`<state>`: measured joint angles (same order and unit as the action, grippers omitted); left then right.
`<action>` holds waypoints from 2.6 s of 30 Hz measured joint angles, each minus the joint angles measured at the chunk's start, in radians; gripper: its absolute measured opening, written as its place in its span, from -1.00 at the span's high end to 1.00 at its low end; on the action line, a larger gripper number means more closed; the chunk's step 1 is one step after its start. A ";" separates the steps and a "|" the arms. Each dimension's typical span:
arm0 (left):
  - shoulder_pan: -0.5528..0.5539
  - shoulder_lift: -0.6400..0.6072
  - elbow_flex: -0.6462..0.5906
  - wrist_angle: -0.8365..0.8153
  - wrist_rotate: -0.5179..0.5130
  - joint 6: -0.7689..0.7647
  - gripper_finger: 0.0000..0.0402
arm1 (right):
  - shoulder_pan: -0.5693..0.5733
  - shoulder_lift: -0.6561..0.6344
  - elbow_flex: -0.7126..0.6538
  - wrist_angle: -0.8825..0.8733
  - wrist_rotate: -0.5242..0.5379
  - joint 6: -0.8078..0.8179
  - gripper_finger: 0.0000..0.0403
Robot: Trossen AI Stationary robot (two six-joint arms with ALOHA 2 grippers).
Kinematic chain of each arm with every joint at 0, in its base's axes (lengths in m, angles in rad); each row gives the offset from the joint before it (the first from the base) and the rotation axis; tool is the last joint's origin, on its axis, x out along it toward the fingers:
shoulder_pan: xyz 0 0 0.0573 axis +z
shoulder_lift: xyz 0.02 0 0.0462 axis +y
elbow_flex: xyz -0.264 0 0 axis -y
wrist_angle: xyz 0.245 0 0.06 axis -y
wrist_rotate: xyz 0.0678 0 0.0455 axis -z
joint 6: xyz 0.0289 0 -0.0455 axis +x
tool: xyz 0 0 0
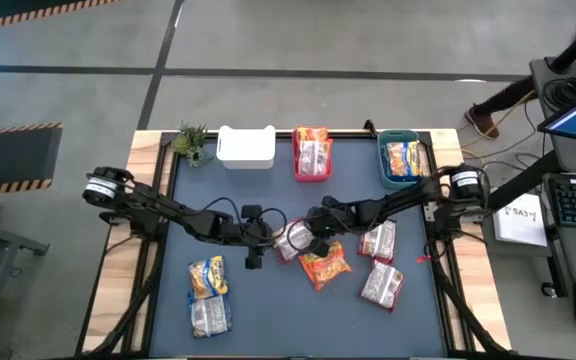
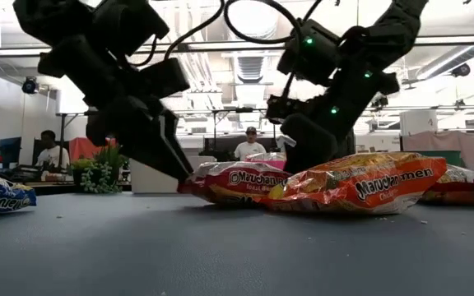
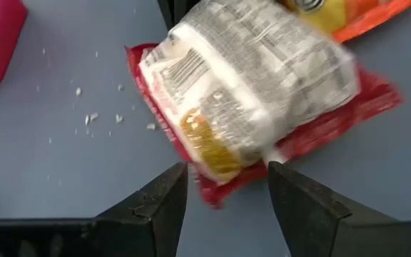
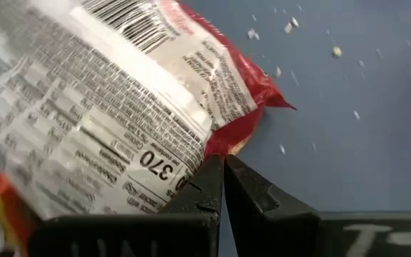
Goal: Sort Maruchan noodles
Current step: Put the top left red noodle pack into the white bin
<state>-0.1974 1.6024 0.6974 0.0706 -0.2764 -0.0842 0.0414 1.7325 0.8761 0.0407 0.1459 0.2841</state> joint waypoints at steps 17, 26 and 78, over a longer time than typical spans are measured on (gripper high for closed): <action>-0.025 0.000 0.075 -0.033 -0.004 0.318 -0.10 | -0.001 0.074 0.069 -0.001 -0.012 -0.015 0.96; -0.030 0.015 0.074 -0.045 0.078 0.277 -0.09 | -0.003 0.074 0.068 -0.002 -0.016 -0.011 0.96; -0.031 0.125 0.000 0.154 -0.010 0.173 0.97 | -0.010 0.029 0.063 0.010 -0.016 -0.037 0.96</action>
<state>-0.2280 1.7278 0.6975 0.2246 -0.2861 0.0887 0.0319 1.7616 0.9394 0.0506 0.1303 0.2473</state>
